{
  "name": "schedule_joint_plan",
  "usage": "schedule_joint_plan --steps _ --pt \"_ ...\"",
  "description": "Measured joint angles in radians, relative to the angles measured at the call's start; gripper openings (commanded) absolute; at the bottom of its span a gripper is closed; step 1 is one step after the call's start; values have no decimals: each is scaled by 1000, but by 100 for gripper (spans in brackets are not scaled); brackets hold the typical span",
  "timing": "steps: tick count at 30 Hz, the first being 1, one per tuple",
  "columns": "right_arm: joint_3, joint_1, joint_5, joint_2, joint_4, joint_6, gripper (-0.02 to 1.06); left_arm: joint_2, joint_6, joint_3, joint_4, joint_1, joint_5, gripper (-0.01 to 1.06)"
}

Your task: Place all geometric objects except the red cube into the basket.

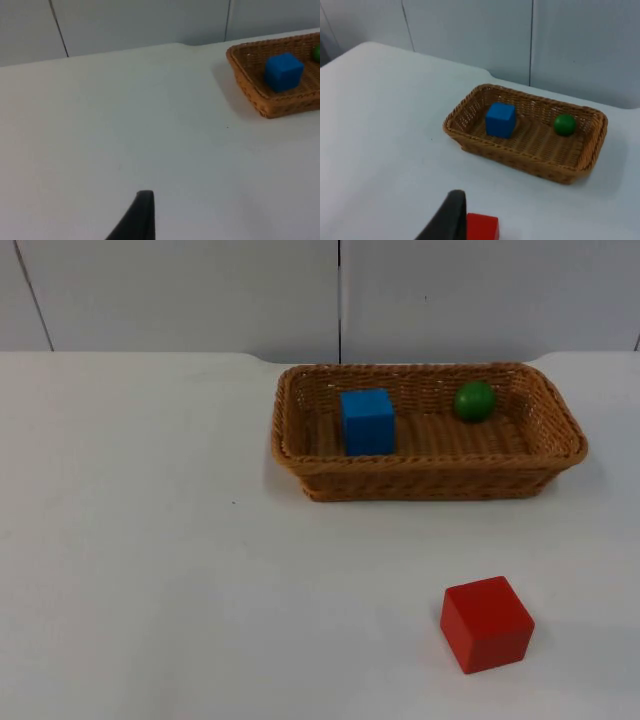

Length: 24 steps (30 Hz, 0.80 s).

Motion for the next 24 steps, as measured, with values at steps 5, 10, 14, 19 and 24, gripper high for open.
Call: schedule_joint_plan --steps 5,10,14,19,24 --pt "30 0 84 -141 0 -4 105 -100 26 36 -21 0 46 105" --pt "42 0 170 -255 0 -4 105 -114 28 62 -23 0 87 105" --pt "44 0 225 -292 -4 -4 105 -114 28 71 -27 0 94 105" --pt "64 0 309 -294 -6 -4 105 -114 28 71 -27 0 94 105" --pt "122 0 332 -294 -6 -4 105 -114 26 71 -27 0 94 105"
